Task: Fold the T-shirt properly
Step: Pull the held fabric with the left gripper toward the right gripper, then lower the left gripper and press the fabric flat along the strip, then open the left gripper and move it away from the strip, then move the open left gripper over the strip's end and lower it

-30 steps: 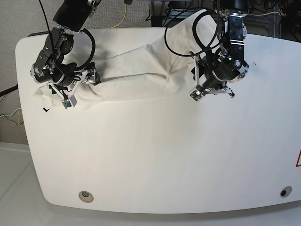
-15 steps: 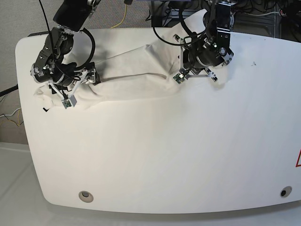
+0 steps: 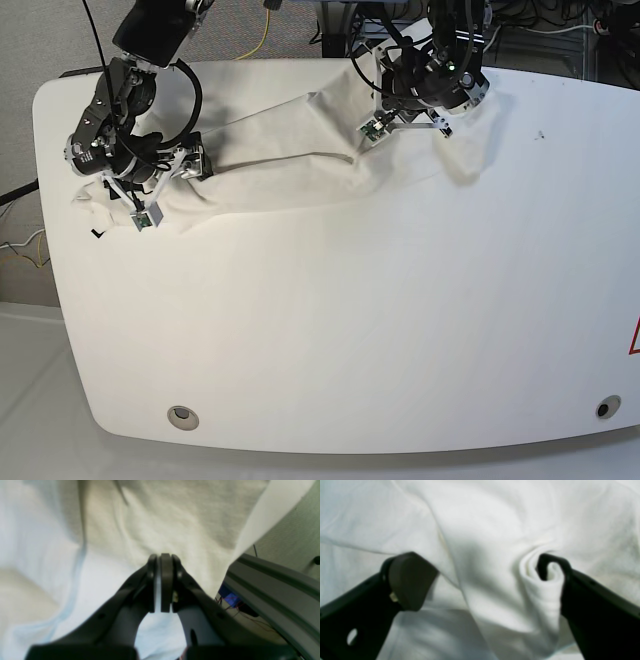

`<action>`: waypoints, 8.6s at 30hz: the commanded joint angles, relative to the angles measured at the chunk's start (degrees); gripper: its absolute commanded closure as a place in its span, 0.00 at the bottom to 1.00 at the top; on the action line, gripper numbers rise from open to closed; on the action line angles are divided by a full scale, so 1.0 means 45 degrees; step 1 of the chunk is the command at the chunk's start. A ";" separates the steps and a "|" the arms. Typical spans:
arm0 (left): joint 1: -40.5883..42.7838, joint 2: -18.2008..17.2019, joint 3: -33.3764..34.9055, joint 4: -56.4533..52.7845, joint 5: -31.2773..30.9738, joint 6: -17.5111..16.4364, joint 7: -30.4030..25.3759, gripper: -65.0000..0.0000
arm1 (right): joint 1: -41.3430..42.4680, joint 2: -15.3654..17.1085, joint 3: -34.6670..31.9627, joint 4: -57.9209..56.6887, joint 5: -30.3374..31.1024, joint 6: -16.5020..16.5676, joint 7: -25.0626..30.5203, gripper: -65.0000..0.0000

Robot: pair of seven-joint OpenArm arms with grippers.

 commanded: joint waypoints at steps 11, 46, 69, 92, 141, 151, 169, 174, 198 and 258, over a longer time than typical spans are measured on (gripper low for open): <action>0.0083 -0.1443 -0.0916 0.0099 -0.0062 -0.0027 -0.0321 0.96 | -0.0416 0.0111 0.0022 -0.0017 -0.0413 -0.0119 -0.0534 0.01; -0.1969 -0.2986 -0.1307 0.0060 -0.0004 -0.0027 -0.0321 0.96 | -0.1451 -0.0534 0.0022 0.0003 -0.0276 -0.0119 -0.0397 0.01; -0.3453 -0.2966 -0.1346 -0.0194 -0.0004 -0.0027 0.0089 0.96 | -0.1354 -0.0847 0.0022 -0.0017 -0.0276 -0.0119 0.0462 0.01; -0.0914 -0.1618 -0.1346 -0.0174 -0.0004 -0.0027 0.0089 0.96 | -0.0924 -0.0827 0.0022 -0.0076 -0.0394 -0.0119 0.0443 0.01; -0.2750 -0.3513 -0.2362 -0.5469 -0.0004 -0.0027 -0.3486 0.96 | -0.0709 -0.0827 0.0002 0.0921 -0.0296 -0.0119 0.0482 0.01; -0.2848 -0.4060 -0.2088 -0.5469 0.0016 -0.0027 -0.3486 0.96 | -0.0436 -0.0456 -0.0252 0.1605 -0.0394 -0.0119 0.0443 0.01; -0.3434 -0.5448 -0.1620 -0.5469 0.0016 -0.0027 -0.3408 0.96 | -0.0318 0.0052 -0.1307 0.1546 -0.0433 -0.0119 0.1049 0.01; -0.3473 -0.5487 -0.1620 -0.5215 0.0016 -0.0027 -0.3134 0.96 | -0.0318 0.0071 -0.1307 0.1546 -0.0433 -0.0119 0.1068 0.01; -0.5661 -0.4490 -0.2655 -0.1796 -0.0004 -0.0027 -0.0126 0.95 | -0.0318 0.0032 -0.1307 0.1546 -0.0413 -0.0119 0.1068 0.01; -0.4567 -0.5057 -0.9043 -0.3632 -0.0062 -0.0027 -0.0770 0.60 | -0.0045 0.0540 -0.1287 0.4242 -0.0413 -0.0119 -0.0221 0.01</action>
